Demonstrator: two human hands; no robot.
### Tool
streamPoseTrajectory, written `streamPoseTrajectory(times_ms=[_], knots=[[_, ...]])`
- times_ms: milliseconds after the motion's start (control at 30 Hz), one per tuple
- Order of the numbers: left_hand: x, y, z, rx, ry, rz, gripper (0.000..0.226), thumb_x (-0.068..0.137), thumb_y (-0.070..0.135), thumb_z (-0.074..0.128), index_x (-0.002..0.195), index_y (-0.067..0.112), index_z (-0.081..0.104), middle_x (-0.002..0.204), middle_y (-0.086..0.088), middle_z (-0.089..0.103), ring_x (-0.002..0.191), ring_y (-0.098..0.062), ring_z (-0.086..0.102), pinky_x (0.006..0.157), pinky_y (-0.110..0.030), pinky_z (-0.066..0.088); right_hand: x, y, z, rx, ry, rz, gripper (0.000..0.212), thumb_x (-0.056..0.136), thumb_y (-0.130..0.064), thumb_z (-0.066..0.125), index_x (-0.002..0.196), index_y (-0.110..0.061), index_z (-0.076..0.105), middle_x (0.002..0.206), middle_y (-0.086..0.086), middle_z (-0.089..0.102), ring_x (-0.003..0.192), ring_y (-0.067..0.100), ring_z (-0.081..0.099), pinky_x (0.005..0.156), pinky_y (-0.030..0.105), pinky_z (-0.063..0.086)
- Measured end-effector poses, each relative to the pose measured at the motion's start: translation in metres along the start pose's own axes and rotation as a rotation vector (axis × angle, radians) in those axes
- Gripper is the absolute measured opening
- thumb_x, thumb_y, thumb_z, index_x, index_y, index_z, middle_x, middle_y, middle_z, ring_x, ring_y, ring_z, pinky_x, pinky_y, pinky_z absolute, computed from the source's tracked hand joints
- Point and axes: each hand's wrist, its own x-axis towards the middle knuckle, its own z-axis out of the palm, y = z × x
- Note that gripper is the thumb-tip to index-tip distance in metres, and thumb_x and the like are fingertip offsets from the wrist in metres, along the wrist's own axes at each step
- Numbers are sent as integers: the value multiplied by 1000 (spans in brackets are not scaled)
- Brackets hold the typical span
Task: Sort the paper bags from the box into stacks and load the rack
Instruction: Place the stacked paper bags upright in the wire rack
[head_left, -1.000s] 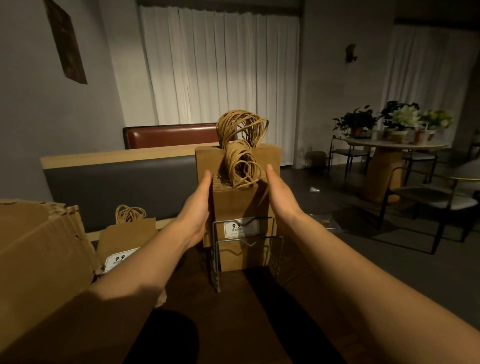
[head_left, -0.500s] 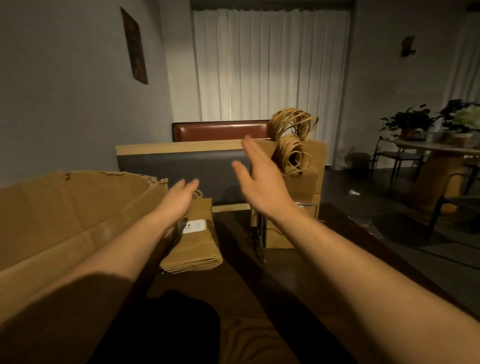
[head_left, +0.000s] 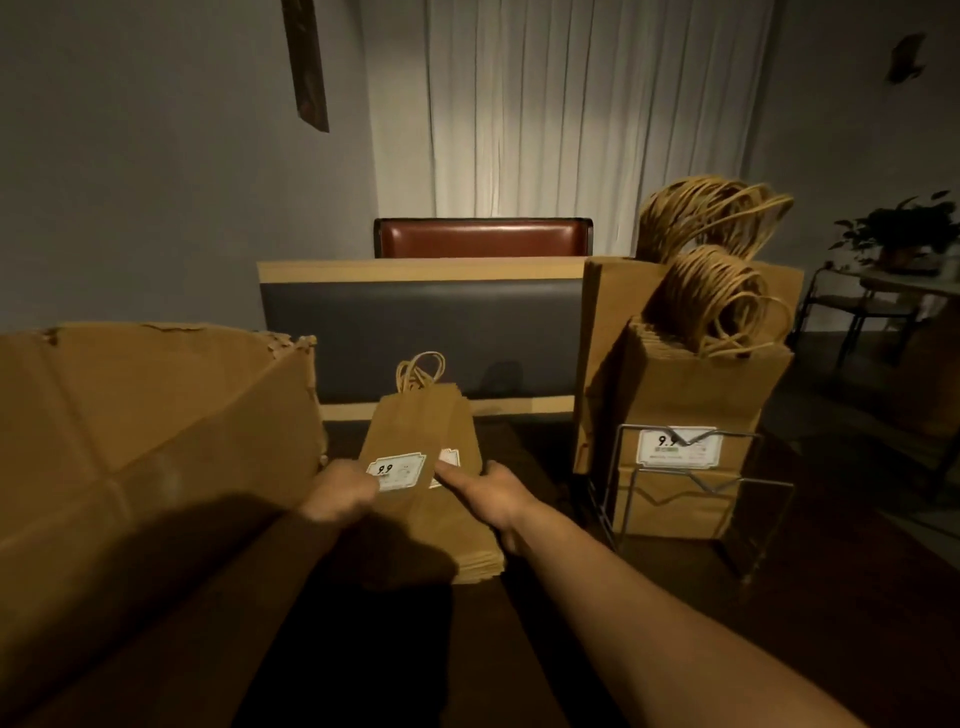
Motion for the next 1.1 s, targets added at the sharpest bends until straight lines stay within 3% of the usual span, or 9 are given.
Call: streamPoseTrajectory(times_ms=[133, 233, 300, 433, 600, 700, 800, 933, 1100], knots=[[8, -12, -8, -228, -67, 23, 42, 85, 20, 75, 123, 9, 61, 111, -7, 65, 98, -20, 59, 73, -26, 46, 20, 4, -3, 88, -7, 35, 50, 86, -39, 61, 129, -13, 59, 110, 8, 73, 99, 27, 70, 91, 41, 56], [9, -7, 2, -252, -112, -87, 76, 73, 29, 85, 137, 9, 47, 119, -10, 62, 106, -26, 60, 83, -32, 49, 19, 2, -13, 208, -60, 65, 49, 95, -54, 49, 118, -15, 66, 101, 8, 75, 96, 26, 71, 79, 33, 55], [10, -2, 7, -422, -232, -176, 69, 69, 30, 87, 124, 2, 57, 112, -14, 67, 101, -30, 63, 88, -40, 52, 17, 3, -15, 158, -83, 58, 58, 86, -58, 62, 125, -15, 59, 106, 7, 73, 94, 24, 71, 72, 32, 56], [9, 7, 8, -667, -283, -225, 26, 79, 16, 80, 94, 0, 66, 76, -17, 74, 80, -33, 67, 65, -37, 53, 21, 13, -6, 124, -73, 38, 57, 85, -26, 75, 135, -12, 52, 117, 8, 69, 95, 21, 70, 73, 31, 57], [3, -2, 9, -840, -374, -262, 31, 87, 27, 70, 105, 2, 72, 88, -20, 75, 72, -30, 72, 65, -36, 59, 1, 31, -7, 233, -76, -70, 38, 89, -20, 72, 123, -13, 59, 112, 4, 72, 94, 18, 72, 77, 27, 59], [-18, -5, 19, -869, -484, -215, 39, 80, 24, 76, 113, 3, 69, 105, -21, 73, 91, -34, 72, 77, -40, 55, -14, 46, -12, 271, -86, -127, 36, 89, -20, 72, 122, -15, 60, 109, 3, 74, 96, 17, 73, 83, 29, 59], [-41, -8, 28, -906, -325, -37, 52, 72, 17, 84, 118, 3, 63, 106, -20, 73, 90, -33, 73, 69, -36, 57, -35, 54, -20, 213, -79, -214, 44, 87, -27, 74, 128, -24, 56, 112, -4, 73, 99, 10, 71, 84, 24, 57], [-111, -2, 33, -948, -59, 209, 46, 77, 8, 78, 117, 12, 55, 107, -13, 72, 93, -29, 72, 73, -38, 58, -78, 52, -35, 162, -151, -279, 71, 70, -47, 82, 131, -25, 55, 117, -3, 72, 107, 15, 69, 99, 43, 52], [-178, -1, 33, -904, 27, 481, 49, 78, 19, 78, 118, 27, 51, 109, 0, 72, 101, -14, 70, 80, -31, 58, -136, 60, -42, 92, 6, -549, 50, 85, -15, 76, 130, -19, 53, 116, -3, 71, 108, 11, 68, 91, 26, 54]])
